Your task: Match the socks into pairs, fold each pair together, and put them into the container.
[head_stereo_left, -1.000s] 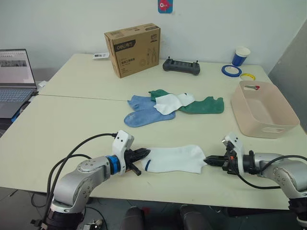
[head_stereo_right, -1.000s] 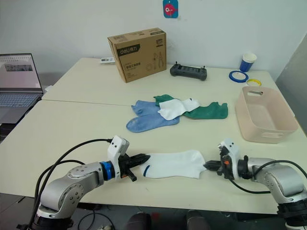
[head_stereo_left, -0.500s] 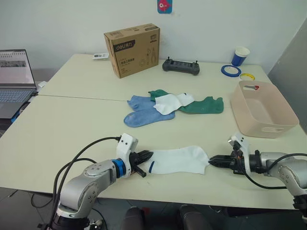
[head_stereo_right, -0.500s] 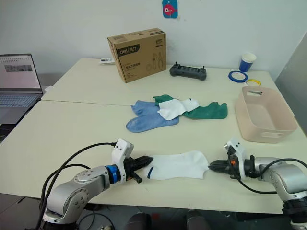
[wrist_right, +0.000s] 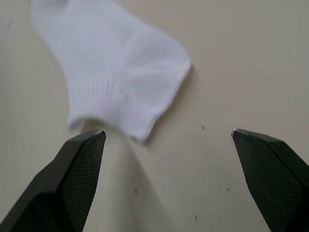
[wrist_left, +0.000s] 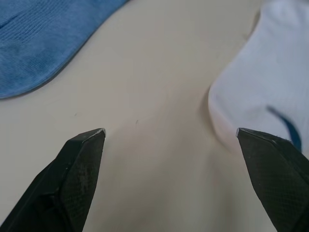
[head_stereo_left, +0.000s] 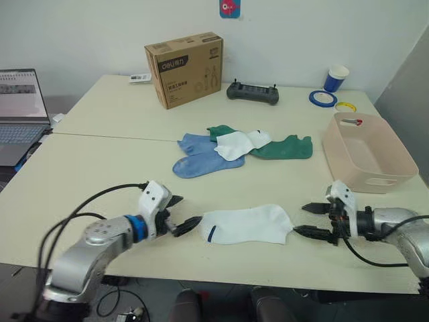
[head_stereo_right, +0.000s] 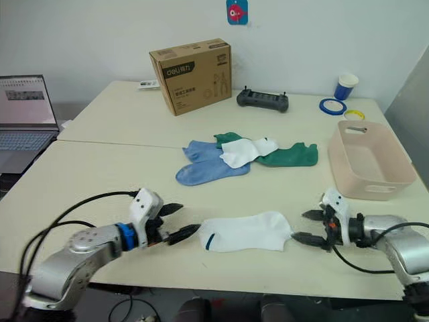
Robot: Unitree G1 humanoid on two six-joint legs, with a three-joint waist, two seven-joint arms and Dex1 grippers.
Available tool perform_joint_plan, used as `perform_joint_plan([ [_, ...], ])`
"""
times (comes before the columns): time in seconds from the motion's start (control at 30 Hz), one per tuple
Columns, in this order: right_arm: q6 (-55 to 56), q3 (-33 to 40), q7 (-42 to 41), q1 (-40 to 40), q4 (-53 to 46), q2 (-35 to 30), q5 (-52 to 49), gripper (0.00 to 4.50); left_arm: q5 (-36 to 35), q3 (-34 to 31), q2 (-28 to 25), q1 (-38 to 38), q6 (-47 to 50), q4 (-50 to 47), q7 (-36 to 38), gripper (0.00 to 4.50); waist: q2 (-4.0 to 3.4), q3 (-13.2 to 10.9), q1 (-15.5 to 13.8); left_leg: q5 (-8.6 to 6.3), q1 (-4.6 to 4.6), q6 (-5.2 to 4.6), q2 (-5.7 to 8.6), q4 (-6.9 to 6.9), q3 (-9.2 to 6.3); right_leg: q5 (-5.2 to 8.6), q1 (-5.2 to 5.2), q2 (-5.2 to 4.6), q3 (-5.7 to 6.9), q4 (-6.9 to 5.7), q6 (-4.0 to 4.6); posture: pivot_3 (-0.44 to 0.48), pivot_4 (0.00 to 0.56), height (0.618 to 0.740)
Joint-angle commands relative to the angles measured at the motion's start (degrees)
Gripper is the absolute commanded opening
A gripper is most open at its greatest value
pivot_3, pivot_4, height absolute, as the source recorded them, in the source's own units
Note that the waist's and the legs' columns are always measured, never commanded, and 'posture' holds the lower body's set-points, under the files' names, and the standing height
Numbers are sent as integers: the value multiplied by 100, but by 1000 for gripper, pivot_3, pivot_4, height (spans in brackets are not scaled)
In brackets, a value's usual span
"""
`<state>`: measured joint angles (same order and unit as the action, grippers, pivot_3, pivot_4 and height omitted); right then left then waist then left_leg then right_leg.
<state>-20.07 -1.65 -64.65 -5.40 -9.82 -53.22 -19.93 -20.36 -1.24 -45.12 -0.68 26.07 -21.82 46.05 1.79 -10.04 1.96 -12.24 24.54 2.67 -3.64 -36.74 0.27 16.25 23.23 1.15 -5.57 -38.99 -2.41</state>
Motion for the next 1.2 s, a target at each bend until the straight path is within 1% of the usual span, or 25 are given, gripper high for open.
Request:
perform_joint_plan([
  [0.03,2605,-193,-565,215,194,-90,781,4500,369,269,-180,-251,-1549,-121,846,4485,1,0,-8,0,0,0,0,-1,1,0,-1,-2,1,0,0,0,150,740],
  [0.1,3510,-249,-678,241,497,-42,999,4500,540,337,-241,-339,-2162,-21,1127,4485,0,-2,-9,0,-1,1,2,-3,8,1,-3,-10,1,2,1,0,150,740],
  [0.17,4171,-362,-625,146,668,125,1167,4500,773,534,-144,-205,-2808,144,1252,4485,-2,-3,-11,0,-4,0,4,-7,21,9,-3,-19,-3,1,17,0,150,740],
  [0.27,4692,-576,-534,36,788,336,1406,4500,1220,910,-53,37,-3356,407,1332,4485,-3,-2,-5,1,-17,0,4,-16,31,7,-12,-20,-14,-3,25,0,150,740],
  [0.37,4751,-740,-446,-84,988,509,1547,4500,1451,1184,133,258,-3376,719,1259,4485,-4,-2,2,0,-19,0,2,-15,36,6,-11,-18,-19,-4,22,0,150,740],
  [0.4,4768,-783,-412,-131,1039,555,1586,4500,1506,1250,202,325,-3382,799,1237,4485,-3,-2,2,0,-19,0,3,-13,38,-5,-11,-19,-20,-5,2,0,150,740],
  [0.53,4709,-920,-280,-280,1168,669,1767,4500,1640,1374,338,444,-3170,956,1207,4485,-2,-1,4,1,-20,-1,-3,-13,34,-8,-11,-14,-18,-9,-1,0,150,740],
  [0.6,4675,-926,-249,-322,1203,709,1740,4093,1660,1372,273,482,-3108,950,1280,4500,-2,-1,4,1,-25,-1,-3,-13,35,-8,-13,-13,-19,-13,0,0,150,740],
  [0.63,4683,-919,-212,-355,1215,752,1720,3854,1696,1351,281,553,-3077,955,1243,4307,-2,-1,2,1,-26,-1,-3,-13,34,-8,-14,-13,-18,-13,0,0,150,740],
  [0.7,4708,-914,-163,-393,1232,799,1711,3179,1740,1326,306,634,-3033,965,1183,3875,-2,-1,2,1,-27,-1,-3,-14,35,-8,-15,-13,-19,-13,0,0,150,740],
  [0.8,4647,-990,-146,-465,1266,844,1766,2082,1754,1390,372,756,-2951,955,1182,2864,-2,-1,2,1,-27,-1,-1,-15,39,-8,-16,-15,-23,-13,0,0,150,740],
  [0.97,4555,-1061,-140,-545,1277,897,1683,198,1859,1492,411,742,-3043,1071,1185,1179,-3,-1,-10,1,-27,-1,-1,-13,36,-9,-15,-14,-20,-13,-1,0,150,740],
  [1.0,4523,-1055,-157,-552,1247,894,1637,0,1851,1483,423,745,-3054,1087,1167,851,-3,-1,-10,1,-27,-1,-2,-13,35,-9,-15,-14,-19,-14,-1,0,150,740],
  [1.07,4440,-1029,-216,-567,1173,875,1515,0,1823,1452,425,745,-3118,1151,1164,144,-3,-1,-9,1,-27,-1,-2,-13,36,-9,-15,-14,-20,-14,-1,0,150,740],
  [1.1,4413,-1021,-235,-569,1150,864,1473,0,1815,1442,422,742,-3150,1173,1169,19,-3,-1,-9,1,-27,-1,-1,-13,36,-9,-16,-15,-21,-14,-1,0,150,740],
  [1.17,4256,-1007,-323,-548,1029,836,1290,0,1745,1405,423,726,-3240,1190,1194,19,-3,-1,-9,1,-27,-1,-2,-13,36,-10,-16,-15,-21,-14,-2,0,150,740],
  [1.2,3927,-992,-461,-466,768,736,1048,0,1630,1373,369,657,-3279,1051,1282,19,-3,-1,-9,1,-27,-1,-2,-13,35,-9,-16,-15,-21,-14,-2,0,150,740],
])
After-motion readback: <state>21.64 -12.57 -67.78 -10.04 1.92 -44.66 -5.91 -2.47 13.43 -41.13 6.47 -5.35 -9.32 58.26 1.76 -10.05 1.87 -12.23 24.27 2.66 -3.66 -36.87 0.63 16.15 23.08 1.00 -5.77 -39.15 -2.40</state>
